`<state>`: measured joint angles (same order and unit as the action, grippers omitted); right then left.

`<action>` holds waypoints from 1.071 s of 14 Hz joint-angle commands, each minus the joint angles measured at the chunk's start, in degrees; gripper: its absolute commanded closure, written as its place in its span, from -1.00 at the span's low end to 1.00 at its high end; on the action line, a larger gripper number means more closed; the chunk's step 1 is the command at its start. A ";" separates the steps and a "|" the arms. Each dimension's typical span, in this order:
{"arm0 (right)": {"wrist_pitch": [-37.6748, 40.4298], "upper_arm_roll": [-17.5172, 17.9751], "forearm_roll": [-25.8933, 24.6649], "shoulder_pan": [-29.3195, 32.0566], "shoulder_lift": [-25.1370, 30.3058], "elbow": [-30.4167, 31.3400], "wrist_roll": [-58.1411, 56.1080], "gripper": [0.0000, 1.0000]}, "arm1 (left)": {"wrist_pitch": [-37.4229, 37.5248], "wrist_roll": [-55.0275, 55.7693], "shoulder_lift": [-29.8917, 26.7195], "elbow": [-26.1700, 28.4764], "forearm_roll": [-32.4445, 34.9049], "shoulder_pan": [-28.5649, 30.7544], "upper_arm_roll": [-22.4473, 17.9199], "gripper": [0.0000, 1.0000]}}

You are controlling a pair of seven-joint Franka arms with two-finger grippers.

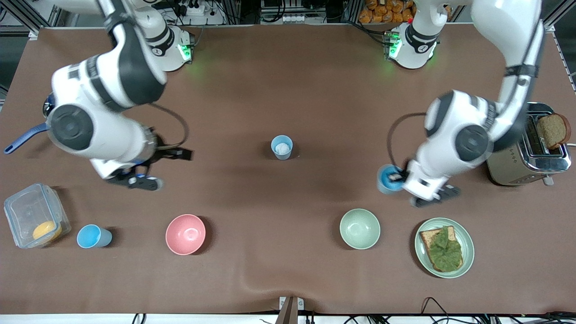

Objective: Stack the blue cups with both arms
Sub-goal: 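Release the cup with the right gripper while the left gripper carries its cup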

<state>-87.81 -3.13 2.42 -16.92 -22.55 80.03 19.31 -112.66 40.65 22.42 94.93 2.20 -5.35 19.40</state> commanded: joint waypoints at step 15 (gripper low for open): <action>-16.63 3.74 1.44 22.36 23.06 33.44 -31.44 -1.00 | -4.24 20.52 12.90 -8.36 3.16 -16.98 9.52 1.00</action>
<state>-108.62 -2.23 3.36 1.85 -6.69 110.16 -11.38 -117.29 59.72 33.94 88.35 3.83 -21.07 29.34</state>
